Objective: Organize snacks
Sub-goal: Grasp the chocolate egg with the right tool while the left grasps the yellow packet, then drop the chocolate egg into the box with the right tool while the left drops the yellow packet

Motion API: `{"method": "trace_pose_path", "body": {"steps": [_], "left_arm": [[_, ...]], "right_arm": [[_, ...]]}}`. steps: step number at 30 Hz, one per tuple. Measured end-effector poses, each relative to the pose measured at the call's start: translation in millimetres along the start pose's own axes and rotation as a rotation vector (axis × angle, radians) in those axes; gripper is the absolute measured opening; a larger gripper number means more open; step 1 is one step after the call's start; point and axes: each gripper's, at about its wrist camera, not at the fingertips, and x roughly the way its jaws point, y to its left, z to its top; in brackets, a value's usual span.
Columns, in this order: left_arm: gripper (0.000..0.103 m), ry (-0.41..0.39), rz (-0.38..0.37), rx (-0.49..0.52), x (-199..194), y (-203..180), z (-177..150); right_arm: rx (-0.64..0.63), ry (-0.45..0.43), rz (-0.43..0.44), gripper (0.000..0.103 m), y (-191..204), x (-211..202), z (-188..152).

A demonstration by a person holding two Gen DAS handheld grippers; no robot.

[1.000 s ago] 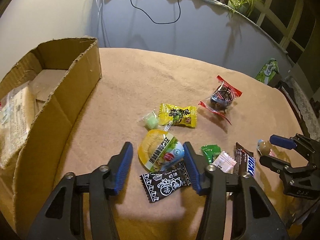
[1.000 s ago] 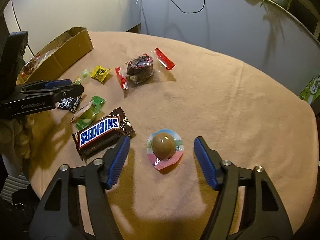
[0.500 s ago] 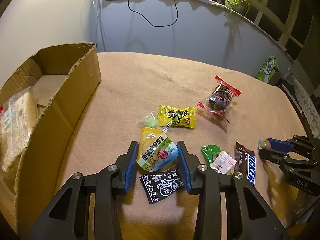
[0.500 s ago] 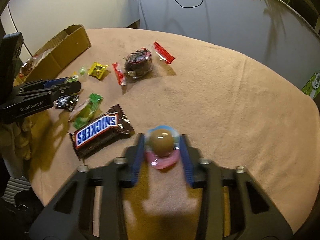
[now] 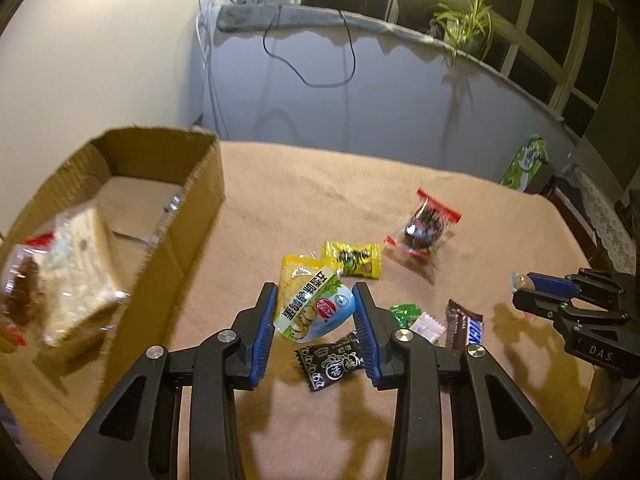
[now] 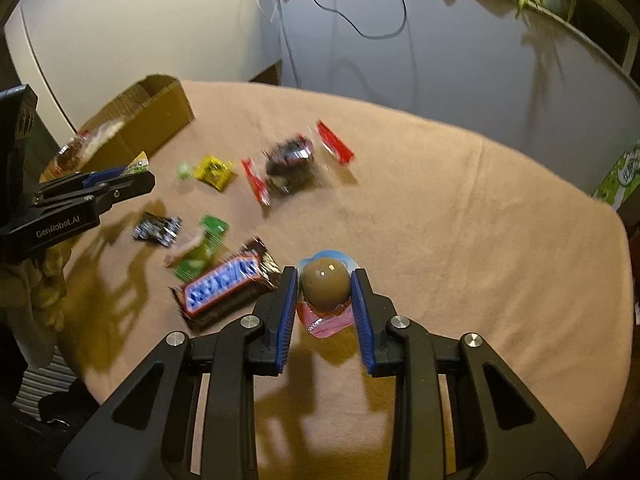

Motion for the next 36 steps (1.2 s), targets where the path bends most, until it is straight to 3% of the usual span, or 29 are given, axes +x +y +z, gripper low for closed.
{"method": "trace_pose_path", "body": {"steps": [14,24,36], "left_arm": [[0.036,-0.113,0.045,-0.058,-53,45,7],[0.036,-0.132,0.090,-0.105,-71,83,0],[0.036,-0.131,0.112,-0.128,-75,108,-3]], "right_arm": [[-0.135,-0.102,0.082,0.028,75,-12,72],[-0.222,-0.107,0.175,0.028,142,22,123],[-0.290,-0.075,0.246,0.028,201,65,156]]}}
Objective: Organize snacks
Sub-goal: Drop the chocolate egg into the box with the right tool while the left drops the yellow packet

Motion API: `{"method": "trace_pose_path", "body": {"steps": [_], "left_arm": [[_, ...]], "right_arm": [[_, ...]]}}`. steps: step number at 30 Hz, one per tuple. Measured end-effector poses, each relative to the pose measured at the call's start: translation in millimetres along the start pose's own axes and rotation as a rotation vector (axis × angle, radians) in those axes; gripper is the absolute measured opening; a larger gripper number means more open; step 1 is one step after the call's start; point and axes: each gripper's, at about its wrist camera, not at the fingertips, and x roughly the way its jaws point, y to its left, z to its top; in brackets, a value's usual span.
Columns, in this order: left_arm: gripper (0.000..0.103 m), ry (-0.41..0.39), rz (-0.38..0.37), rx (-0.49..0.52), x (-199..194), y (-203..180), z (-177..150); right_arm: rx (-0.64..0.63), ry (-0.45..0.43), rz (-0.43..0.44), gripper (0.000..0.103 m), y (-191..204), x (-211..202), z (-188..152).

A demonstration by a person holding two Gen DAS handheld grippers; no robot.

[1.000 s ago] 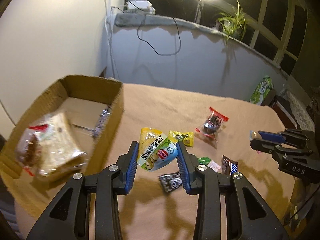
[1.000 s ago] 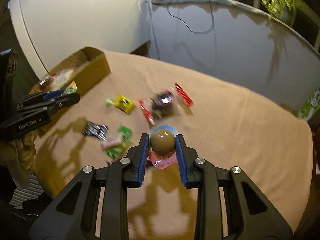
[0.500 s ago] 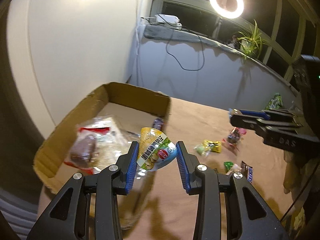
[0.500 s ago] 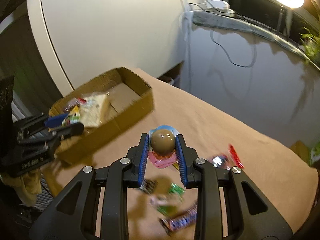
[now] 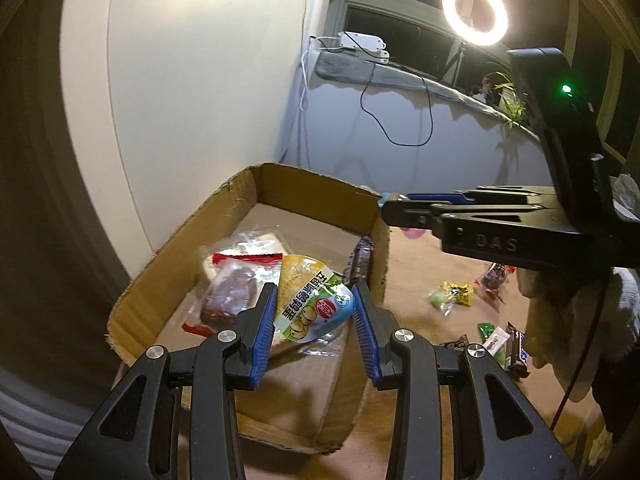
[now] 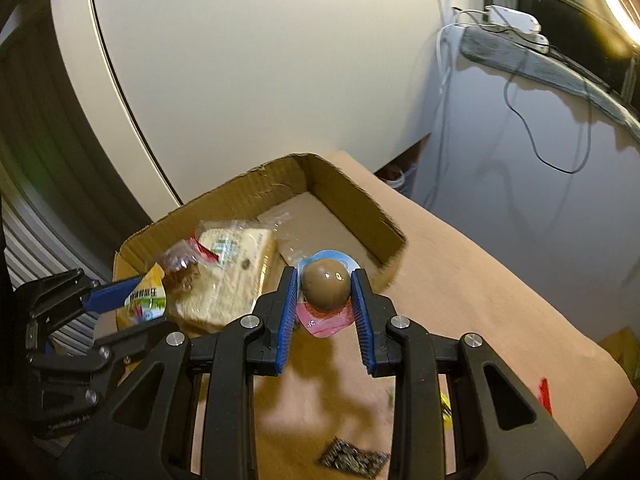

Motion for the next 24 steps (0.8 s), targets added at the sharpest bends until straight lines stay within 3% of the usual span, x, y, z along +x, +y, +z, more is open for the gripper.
{"method": "trace_pose_path", "body": {"steps": [15,16,19,23,24], "left_arm": [[0.043,-0.009,0.026,-0.014,1,10,1],[0.043,-0.010,0.029,-0.013,1,10,1],[0.049,-0.015,0.037,-0.018,1,11,2],[0.052,-0.024,0.043,-0.016,-1,11,3],[0.058,-0.027,0.045,-0.014,-2,11,3]], "right_arm": [[-0.050,0.012,0.028,0.032,18,24,18],[-0.055,0.008,0.026,0.035,19,23,18],[-0.060,-0.013,0.015,0.060,21,19,21],[-0.061,-0.028,0.009,0.065,22,14,23],[-0.060,-0.031,0.005,0.068,22,13,24]]}}
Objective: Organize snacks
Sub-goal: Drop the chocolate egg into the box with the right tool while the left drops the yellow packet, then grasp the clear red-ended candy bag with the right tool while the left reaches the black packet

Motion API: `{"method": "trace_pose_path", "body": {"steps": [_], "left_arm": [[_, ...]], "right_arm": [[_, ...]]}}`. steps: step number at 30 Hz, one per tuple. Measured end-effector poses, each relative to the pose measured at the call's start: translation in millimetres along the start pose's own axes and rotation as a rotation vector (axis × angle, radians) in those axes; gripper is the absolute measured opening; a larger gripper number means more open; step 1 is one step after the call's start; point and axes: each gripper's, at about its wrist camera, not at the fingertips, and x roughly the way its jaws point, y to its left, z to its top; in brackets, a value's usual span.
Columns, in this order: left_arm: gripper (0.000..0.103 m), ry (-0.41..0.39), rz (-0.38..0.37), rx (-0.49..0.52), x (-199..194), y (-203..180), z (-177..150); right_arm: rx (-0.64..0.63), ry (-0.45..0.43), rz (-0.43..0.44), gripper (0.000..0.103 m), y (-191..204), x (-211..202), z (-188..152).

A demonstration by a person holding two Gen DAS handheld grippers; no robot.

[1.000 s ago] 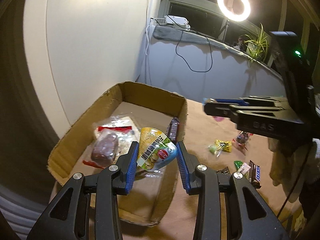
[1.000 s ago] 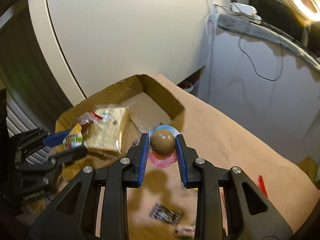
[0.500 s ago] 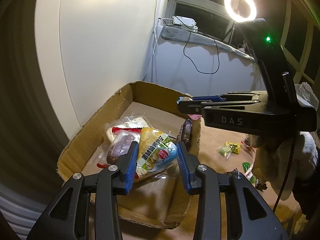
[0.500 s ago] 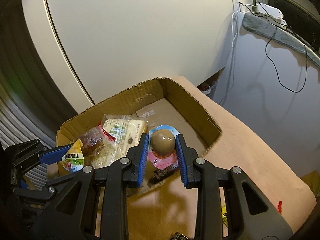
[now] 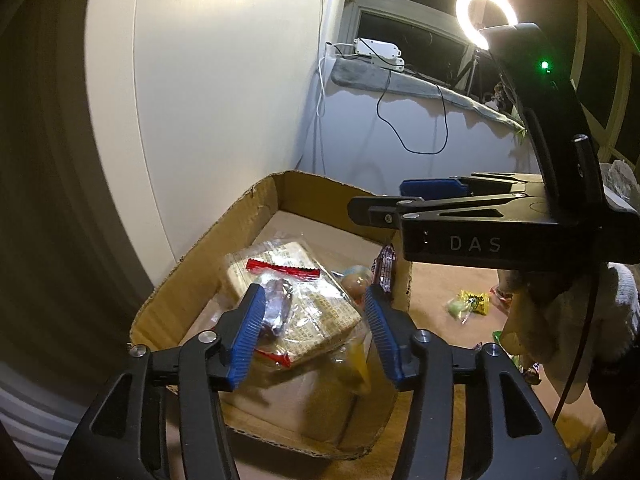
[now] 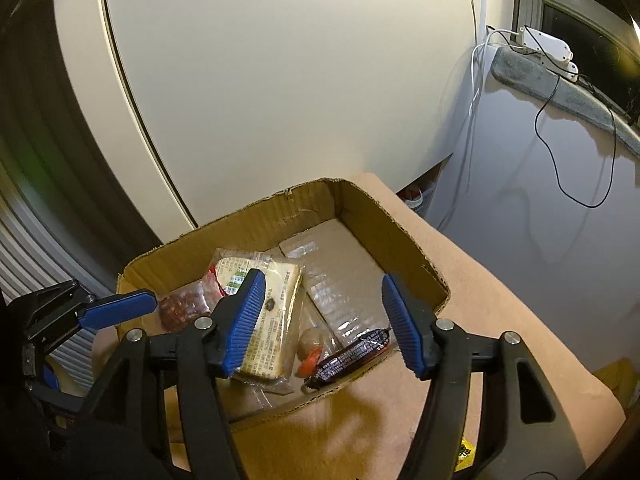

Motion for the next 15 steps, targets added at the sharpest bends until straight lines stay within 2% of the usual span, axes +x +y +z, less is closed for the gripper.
{"method": "trace_pose_path", "body": {"steps": [2,5,15], "left_arm": [[0.063,-0.008,0.001,0.001,-2,0,0],[0.064,-0.017,0.005,0.005,-5,-3,1],[0.064,-0.035,-0.025,0.031,-15,-22,1]], "right_arm": [[0.002,-0.013,-0.009,0.081,0,-4,0],[0.002,-0.028,-0.024,0.087,-1,-12,0],[0.028,-0.050,-0.065,0.090,-20,-40,-11]]}}
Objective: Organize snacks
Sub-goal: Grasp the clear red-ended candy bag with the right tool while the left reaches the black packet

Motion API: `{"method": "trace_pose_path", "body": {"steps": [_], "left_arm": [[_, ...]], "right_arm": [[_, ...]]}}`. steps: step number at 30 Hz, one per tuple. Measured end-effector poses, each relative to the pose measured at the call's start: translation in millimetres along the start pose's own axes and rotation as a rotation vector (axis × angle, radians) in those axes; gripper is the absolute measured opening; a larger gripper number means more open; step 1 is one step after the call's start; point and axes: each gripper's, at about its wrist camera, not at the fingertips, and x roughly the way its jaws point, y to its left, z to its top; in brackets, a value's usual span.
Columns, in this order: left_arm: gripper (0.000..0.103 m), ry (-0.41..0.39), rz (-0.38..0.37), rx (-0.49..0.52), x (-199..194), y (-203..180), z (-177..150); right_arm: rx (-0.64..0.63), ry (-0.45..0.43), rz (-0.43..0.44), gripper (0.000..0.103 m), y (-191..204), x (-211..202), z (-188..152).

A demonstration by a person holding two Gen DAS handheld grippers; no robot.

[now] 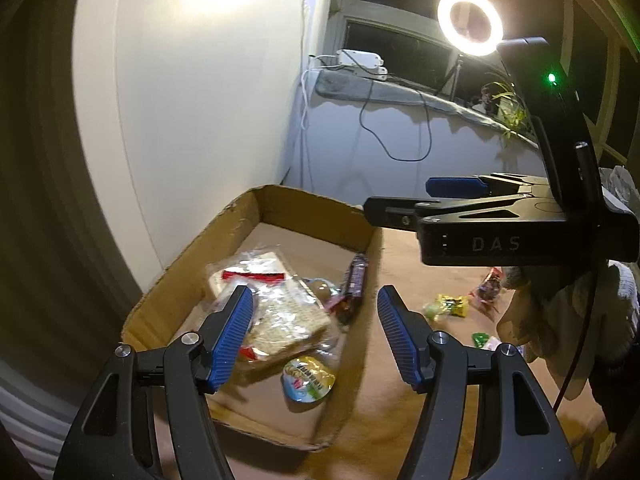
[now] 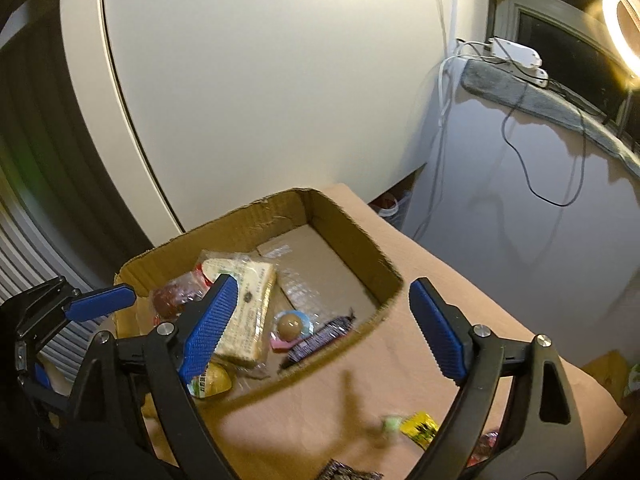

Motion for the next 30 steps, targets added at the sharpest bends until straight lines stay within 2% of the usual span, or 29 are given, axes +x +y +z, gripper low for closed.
{"method": "trace_pose_path", "body": {"steps": [8,14,18,24,30], "left_arm": [[0.064,0.023,-0.066,0.045,4,-35,-4],[0.064,0.078,-0.140,0.086,17,-68,-13],[0.060,0.128,-0.164,0.107,29,-83,-21],[0.059,0.188,-0.175,0.137,45,-100,-33],[0.059,0.250,-0.176,0.199,58,-112,-46]], "right_arm": [[0.055,0.001,-0.062,0.090,-46,-31,-28],[0.110,0.031,-0.110,0.090,-90,-48,-59],[0.139,0.054,-0.136,0.090,-115,-55,-81],[0.171,0.103,-0.145,0.090,-143,-50,-105],[0.222,0.174,-0.111,0.090,-159,-32,-125]]}}
